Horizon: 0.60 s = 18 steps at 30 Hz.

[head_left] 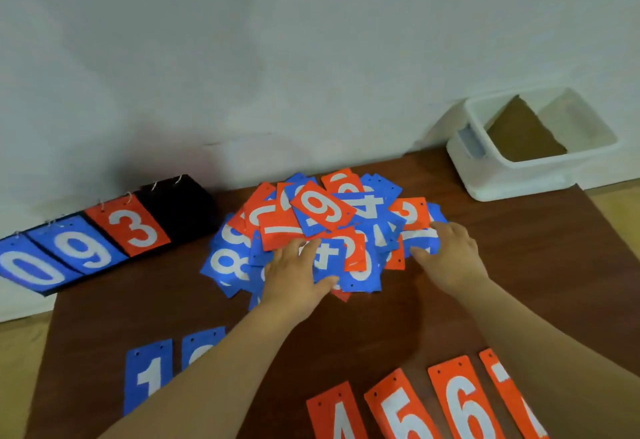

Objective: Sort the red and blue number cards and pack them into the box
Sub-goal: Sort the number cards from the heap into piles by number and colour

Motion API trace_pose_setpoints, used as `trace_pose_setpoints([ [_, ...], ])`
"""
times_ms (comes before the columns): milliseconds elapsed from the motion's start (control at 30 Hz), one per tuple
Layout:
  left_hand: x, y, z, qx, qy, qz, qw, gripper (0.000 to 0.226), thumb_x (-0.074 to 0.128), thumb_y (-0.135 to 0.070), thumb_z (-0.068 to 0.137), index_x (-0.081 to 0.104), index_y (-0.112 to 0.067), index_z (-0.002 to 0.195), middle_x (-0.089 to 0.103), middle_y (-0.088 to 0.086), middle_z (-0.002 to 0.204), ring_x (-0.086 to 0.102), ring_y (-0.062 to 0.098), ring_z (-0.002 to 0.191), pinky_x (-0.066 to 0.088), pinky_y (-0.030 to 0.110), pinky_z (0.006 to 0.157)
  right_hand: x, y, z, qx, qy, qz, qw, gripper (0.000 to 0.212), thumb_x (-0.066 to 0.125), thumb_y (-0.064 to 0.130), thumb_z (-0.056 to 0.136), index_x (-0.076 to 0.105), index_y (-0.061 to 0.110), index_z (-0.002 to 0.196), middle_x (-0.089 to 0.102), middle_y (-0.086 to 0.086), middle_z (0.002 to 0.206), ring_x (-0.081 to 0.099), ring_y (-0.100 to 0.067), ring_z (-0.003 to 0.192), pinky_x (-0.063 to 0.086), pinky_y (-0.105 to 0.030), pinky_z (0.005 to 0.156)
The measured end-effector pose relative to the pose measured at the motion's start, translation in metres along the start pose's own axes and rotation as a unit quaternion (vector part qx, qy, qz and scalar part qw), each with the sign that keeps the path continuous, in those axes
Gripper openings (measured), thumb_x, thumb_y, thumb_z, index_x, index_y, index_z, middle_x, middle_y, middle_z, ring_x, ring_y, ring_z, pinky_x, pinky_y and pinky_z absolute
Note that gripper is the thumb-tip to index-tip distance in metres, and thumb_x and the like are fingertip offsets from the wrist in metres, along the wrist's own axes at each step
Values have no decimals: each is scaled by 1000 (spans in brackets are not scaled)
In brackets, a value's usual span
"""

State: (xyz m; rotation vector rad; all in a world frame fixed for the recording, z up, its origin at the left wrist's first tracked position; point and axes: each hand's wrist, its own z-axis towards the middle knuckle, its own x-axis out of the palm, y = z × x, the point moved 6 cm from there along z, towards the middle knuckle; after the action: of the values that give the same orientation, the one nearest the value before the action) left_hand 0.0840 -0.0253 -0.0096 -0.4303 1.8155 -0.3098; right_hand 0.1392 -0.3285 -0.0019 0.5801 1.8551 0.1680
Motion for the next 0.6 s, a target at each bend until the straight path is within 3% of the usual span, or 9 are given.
trace_pose_setpoints([
  [100,10,-27,41,24,19,9,999,85,64,-67,86,25,-39,156,26,-6,164,23,23,150,27,46,120,5,-9,51,-32,21,-17,999,77,62,60,76,47,26,143,43,-10,148,43,-36,133,42,-51,108],
  [233,17,-53,77,46,56,34,997,88,68,-60,87,21,-38,158,26,-8,165,21,22,152,21,43,122,5,2,100,-71,40,-67,994,71,68,42,90,36,24,151,26,-6,161,31,-37,142,35,-51,113],
  [367,31,-58,93,47,88,51,994,93,73,-53,87,17,-37,159,28,-9,165,22,19,153,25,47,124,15,2,127,-108,82,-108,985,74,58,53,94,23,32,157,17,3,167,19,-31,151,30,-51,117],
  [467,41,-55,95,59,87,76,991,93,74,-48,88,18,-33,160,29,-9,164,21,17,153,26,44,124,22,-4,130,-130,66,-125,981,75,56,60,93,24,35,156,27,4,163,22,-27,150,30,-50,118],
  [600,44,-51,95,71,55,67,994,83,74,-49,87,28,-38,155,38,-13,157,28,15,149,26,42,123,13,-12,130,-115,11,-93,989,66,66,52,90,40,36,148,48,0,143,43,-29,131,39,-46,109],
])
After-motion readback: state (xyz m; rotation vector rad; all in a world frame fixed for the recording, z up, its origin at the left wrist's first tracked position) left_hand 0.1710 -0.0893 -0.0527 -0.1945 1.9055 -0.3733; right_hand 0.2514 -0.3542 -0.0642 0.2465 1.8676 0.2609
